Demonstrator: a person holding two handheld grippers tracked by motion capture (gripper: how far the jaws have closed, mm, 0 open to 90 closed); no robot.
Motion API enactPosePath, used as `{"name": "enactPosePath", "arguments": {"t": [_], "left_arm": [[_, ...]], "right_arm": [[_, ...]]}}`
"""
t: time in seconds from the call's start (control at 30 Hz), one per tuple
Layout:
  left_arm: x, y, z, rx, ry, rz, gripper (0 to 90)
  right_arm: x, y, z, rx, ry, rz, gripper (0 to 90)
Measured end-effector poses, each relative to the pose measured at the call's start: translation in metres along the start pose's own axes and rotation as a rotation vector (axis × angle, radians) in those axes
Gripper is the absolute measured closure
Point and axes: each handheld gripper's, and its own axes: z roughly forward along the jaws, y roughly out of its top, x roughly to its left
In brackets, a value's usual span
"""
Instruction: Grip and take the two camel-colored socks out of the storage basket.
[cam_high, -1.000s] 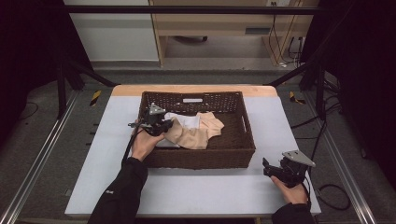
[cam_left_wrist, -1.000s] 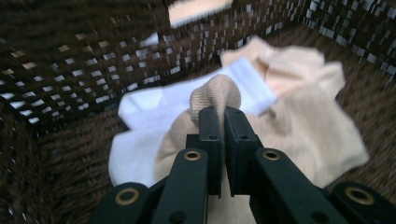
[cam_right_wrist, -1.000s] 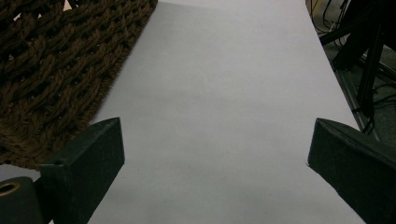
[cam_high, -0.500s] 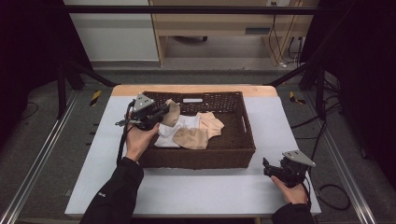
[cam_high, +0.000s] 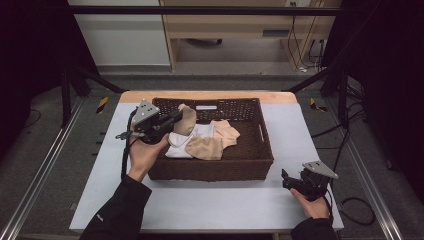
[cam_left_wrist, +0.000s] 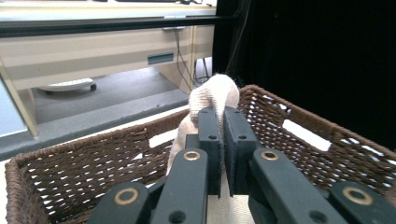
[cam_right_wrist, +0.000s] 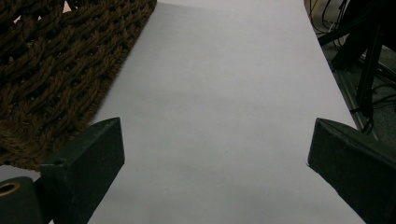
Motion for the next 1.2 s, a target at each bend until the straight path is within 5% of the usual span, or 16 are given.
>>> {"name": "enactPosePath", "arguments": {"t": [0.63, 0.83, 1.2], "left_arm": [[-0.033, -0.016, -0.061, -0.075, -0.154, 0.010, 85.9], [-0.044, -0.026, -0.070, -0.075, -0.207, 0.026, 85.9], [-0.053, -0.048, -0.076, -0.036, -0.237, 0.015, 85.9]], "right_arm": [[0.000, 0.000, 0.000, 0.003, 0.002, 0.004, 4.1], [0.000, -0.001, 0.000, 0.005, 0.002, 0.004, 4.1], [0.000, -0.001, -0.001, 0.005, 0.005, 0.004, 4.2]]}}
